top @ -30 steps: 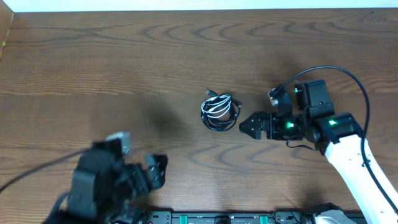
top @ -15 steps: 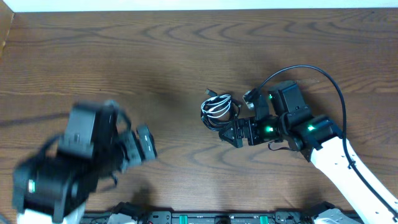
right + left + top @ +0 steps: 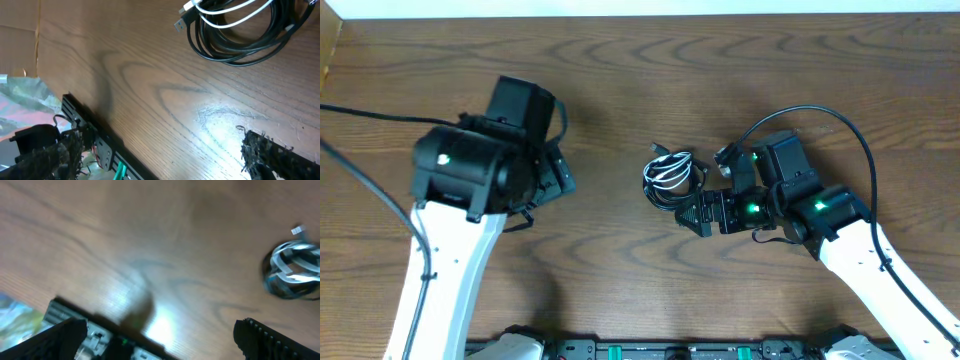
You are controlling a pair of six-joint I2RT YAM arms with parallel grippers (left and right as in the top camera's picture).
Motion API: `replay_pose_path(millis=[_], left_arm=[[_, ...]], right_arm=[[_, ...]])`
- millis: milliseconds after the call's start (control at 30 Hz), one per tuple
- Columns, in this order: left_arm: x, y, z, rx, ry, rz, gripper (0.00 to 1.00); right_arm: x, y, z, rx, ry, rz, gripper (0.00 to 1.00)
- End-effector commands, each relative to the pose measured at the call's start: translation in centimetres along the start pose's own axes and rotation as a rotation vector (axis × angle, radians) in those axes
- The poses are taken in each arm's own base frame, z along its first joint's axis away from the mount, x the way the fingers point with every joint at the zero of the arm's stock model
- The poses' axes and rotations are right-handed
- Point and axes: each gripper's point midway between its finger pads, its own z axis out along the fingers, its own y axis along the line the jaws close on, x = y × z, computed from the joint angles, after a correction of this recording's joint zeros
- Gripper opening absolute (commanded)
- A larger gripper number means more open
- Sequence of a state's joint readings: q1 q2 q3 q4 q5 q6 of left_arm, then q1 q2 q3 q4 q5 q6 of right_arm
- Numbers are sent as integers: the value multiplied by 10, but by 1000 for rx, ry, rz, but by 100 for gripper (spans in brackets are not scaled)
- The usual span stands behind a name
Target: Untangle cables
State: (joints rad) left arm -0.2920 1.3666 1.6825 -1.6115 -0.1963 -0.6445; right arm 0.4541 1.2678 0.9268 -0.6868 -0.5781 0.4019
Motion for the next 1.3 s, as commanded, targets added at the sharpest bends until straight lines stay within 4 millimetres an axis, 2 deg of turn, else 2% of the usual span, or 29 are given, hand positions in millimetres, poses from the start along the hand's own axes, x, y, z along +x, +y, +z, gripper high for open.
replay_pose_path(millis=[0, 100, 233, 467, 633, 733, 867, 967, 1067, 1200, 1267], left_arm=[[31, 23, 8, -71, 83, 2, 99], [52, 27, 17, -20, 104, -4, 99], [73, -5, 24, 234, 118, 120, 99], [54, -20, 28, 306, 30, 116, 99], [36, -1, 44, 240, 58, -7, 99], [23, 20, 57, 185, 90, -131, 99], [19, 34, 67, 147, 124, -217, 100], [18, 35, 70, 138, 137, -224, 99], [17, 34, 72, 134, 145, -223, 100], [17, 34, 73, 132, 148, -222, 99], [17, 34, 73, 132, 147, -223, 99]], right_arm=[[-1, 2, 0, 7, -5, -3, 99], [-2, 1, 0, 7, -5, -4, 99], [-3, -3, -1, 31, -16, -3, 99], [0, -5, -1, 40, -2, 7, 99], [6, -7, -1, 49, 19, 21, 98], [-1, -3, -4, 50, 0, 21, 95], [-21, 0, -19, 118, -44, 22, 88], [-41, -7, -40, 265, -67, 37, 91], [-58, -9, -51, 356, -70, 33, 93], [-73, -8, -42, 355, -71, 44, 88], [-77, -11, -30, 355, -65, 60, 77]])
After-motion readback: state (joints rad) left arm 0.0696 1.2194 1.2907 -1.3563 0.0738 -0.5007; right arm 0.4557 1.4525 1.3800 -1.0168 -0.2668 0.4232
